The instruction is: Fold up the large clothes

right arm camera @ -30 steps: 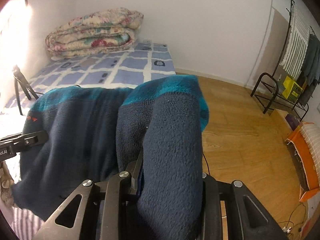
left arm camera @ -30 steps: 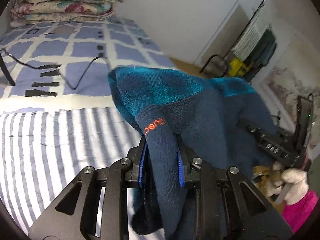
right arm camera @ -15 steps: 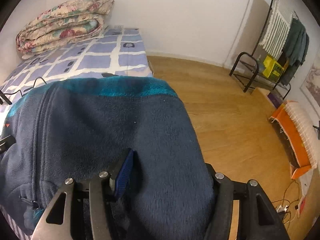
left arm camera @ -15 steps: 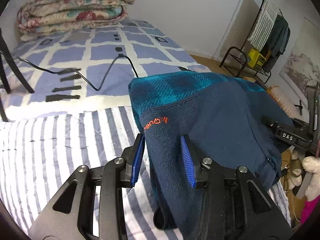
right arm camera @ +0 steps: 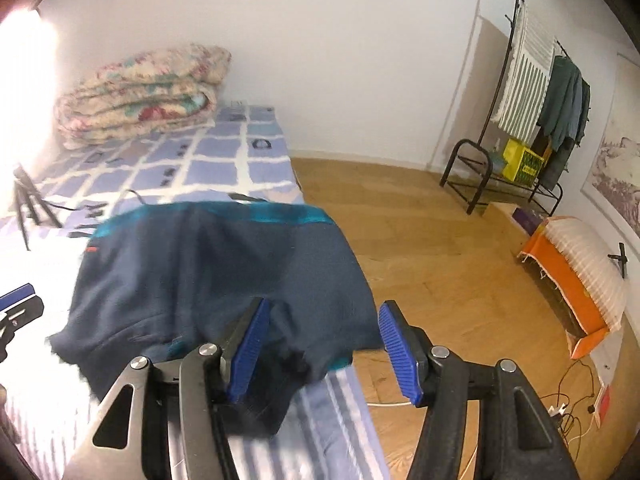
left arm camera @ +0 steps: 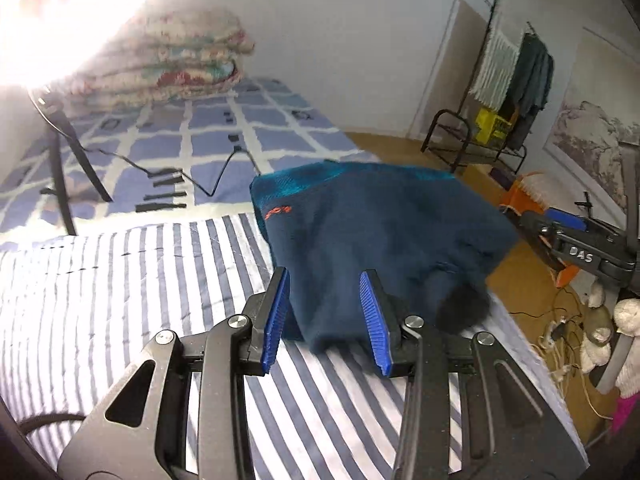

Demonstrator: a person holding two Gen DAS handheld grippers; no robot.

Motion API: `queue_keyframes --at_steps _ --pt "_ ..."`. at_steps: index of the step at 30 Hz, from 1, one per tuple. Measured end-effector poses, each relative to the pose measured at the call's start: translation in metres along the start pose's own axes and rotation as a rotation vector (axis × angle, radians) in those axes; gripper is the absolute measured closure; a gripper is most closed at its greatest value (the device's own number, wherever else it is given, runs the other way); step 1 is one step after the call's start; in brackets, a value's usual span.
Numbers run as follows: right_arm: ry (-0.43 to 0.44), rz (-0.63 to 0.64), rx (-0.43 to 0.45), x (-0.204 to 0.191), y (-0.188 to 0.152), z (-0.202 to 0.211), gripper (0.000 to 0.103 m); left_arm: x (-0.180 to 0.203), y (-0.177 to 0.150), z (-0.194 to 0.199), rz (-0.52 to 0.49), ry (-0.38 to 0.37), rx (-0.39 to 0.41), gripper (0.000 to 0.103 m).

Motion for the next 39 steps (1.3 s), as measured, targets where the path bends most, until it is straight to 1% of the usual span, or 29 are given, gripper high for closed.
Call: queue_keyframes --at_steps 1,3,6,7,10,11,13,15,17,23,26,27,29,32,35,39 --pt "0.006 0.001 0.005 -0.002 0.000 0.010 0.044 0.004 0.001 0.013 -0.007 -0.001 0.010 0.064" --pt "0.023 0.011 0.029 -0.008 0.001 0.046 0.044 0.014 0.005 0.056 -0.029 0.006 0.046 0.064" --pt "0.058 0.021 0.058 -0.016 0.002 0.104 0.044 0.026 0.009 0.120 -0.034 0.005 0.086 0.064" --pt "0.066 0.016 0.064 -0.018 0.002 0.117 0.044 0.029 0.010 0.136 -0.038 0.007 0.097 0.064" --pt "0.114 0.012 0.103 -0.022 -0.001 0.186 0.044 0.041 0.007 0.206 -0.059 0.023 0.144 0.064" --pt "0.116 0.023 0.115 -0.025 -0.003 0.202 0.044 0.043 0.005 0.223 -0.058 0.022 0.152 0.064" --pt "0.128 0.045 0.133 -0.032 -0.012 0.244 0.044 0.048 0.000 0.259 -0.056 0.019 0.169 0.064" --pt "0.143 0.054 0.144 -0.037 -0.018 0.273 0.044 0.053 -0.009 0.302 -0.050 0.018 0.197 0.064" --pt "0.174 0.052 0.158 -0.042 -0.029 0.314 0.044 0.057 -0.018 0.338 -0.064 0.029 0.216 0.064" --pt "0.232 0.051 0.182 -0.048 -0.059 0.408 0.043 0.073 -0.049 0.436 -0.106 0.066 0.260 0.064" --pt "0.247 0.050 0.183 -0.049 -0.079 0.451 0.043 0.085 -0.068 0.478 -0.124 0.085 0.279 0.064" --pt "0.249 0.052 0.185 -0.049 -0.083 0.458 0.043 0.088 -0.075 0.491 -0.131 0.087 0.286 0.064" --pt "0.251 0.065 0.202 -0.051 -0.100 0.488 0.041 0.095 -0.090 0.516 -0.143 0.093 0.298 0.064" --pt "0.275 0.070 0.214 -0.053 -0.122 0.519 0.039 0.104 -0.112 0.545 -0.154 0.108 0.311 0.064" --pt "0.287 0.073 0.235 -0.053 -0.142 0.542 0.037 0.108 -0.135 0.567 -0.161 0.118 0.324 0.064" --pt "0.309 0.052 0.256 -0.050 -0.164 0.555 0.035 0.113 -0.161 0.588 -0.148 0.121 0.342 0.063"
Point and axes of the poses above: each gripper's, at about its wrist camera, not at the fingertips, and z roughly against the way its jaws point, x to its right, y to its top, the point moved 2 cm from there along -z, roughly the way its jaws point, and after that the axes turned 8 degrees about -z, right-handed, at the moved point
